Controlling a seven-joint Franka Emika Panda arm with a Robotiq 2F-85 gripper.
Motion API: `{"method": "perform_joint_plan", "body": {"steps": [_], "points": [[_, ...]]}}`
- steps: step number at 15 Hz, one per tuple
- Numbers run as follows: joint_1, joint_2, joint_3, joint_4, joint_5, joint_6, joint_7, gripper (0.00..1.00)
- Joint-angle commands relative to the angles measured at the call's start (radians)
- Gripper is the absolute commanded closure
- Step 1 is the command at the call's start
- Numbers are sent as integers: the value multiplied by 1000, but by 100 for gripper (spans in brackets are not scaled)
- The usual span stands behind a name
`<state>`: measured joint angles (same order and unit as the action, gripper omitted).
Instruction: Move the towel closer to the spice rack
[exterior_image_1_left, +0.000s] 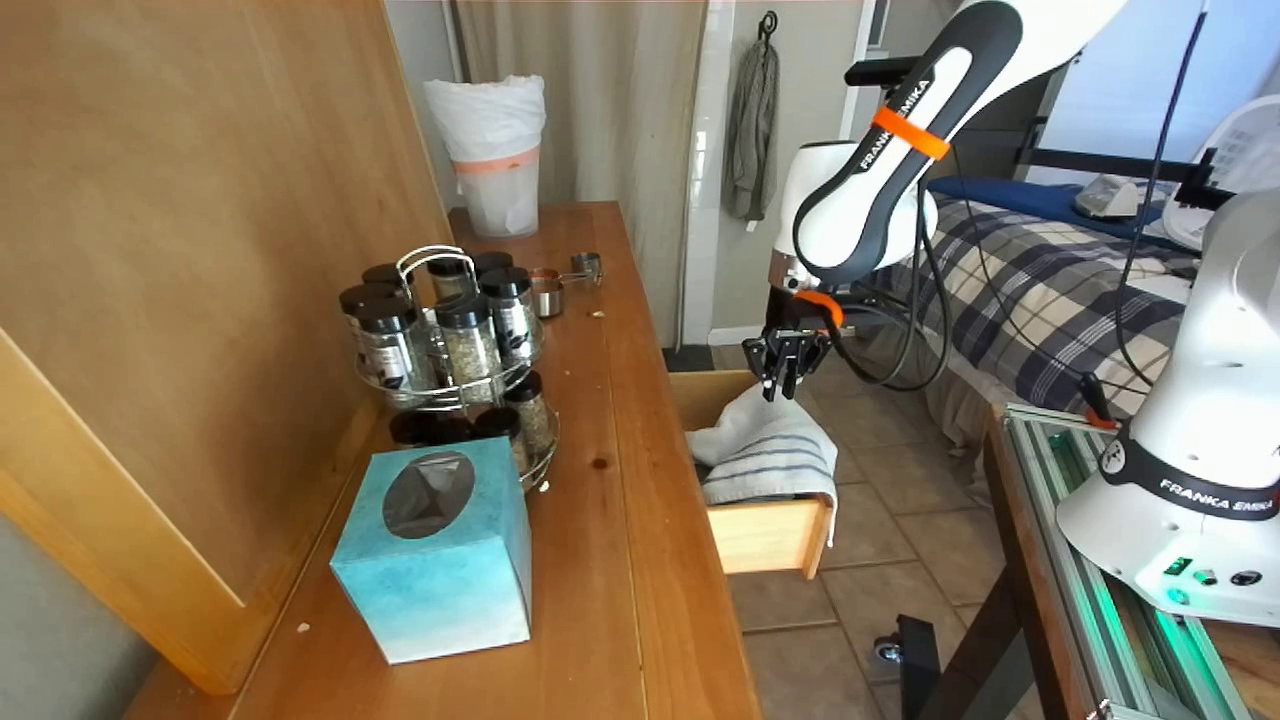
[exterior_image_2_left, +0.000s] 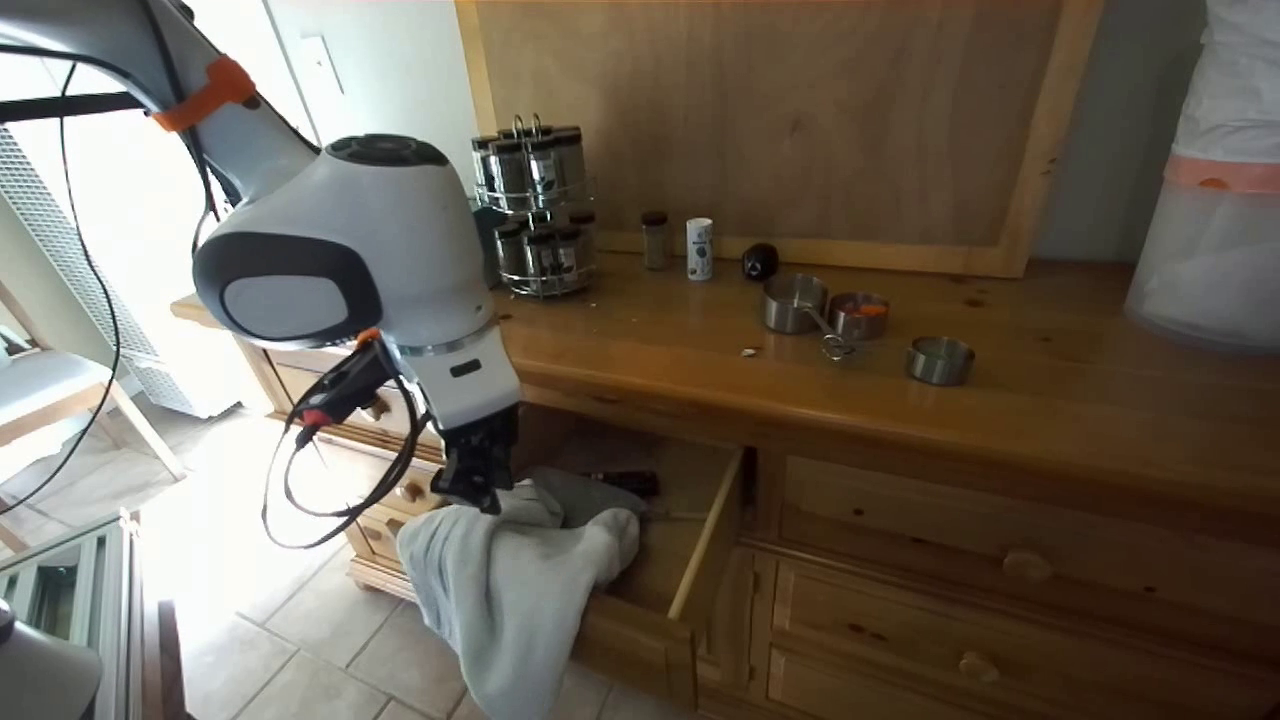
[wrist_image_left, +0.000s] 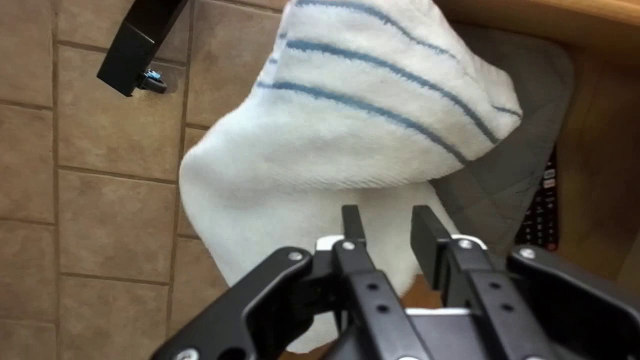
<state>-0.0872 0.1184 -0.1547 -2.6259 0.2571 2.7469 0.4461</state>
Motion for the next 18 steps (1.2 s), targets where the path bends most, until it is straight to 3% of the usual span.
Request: {"method": "perform_joint_plan", "body": {"steps": [1,5,12,13,16,18], "points": [[6,-130,10,-48,-24,-6,-5,92],[-5,-144,27,-25,0,-46,5,92],[-28,-36,11,16,30,-55,69,92],[-31,-14,9,23,37,-59,64,49],[-37,44,0,41,35,-52,79,28],[-37,81,-8,55,33,-52,85,24]]}}
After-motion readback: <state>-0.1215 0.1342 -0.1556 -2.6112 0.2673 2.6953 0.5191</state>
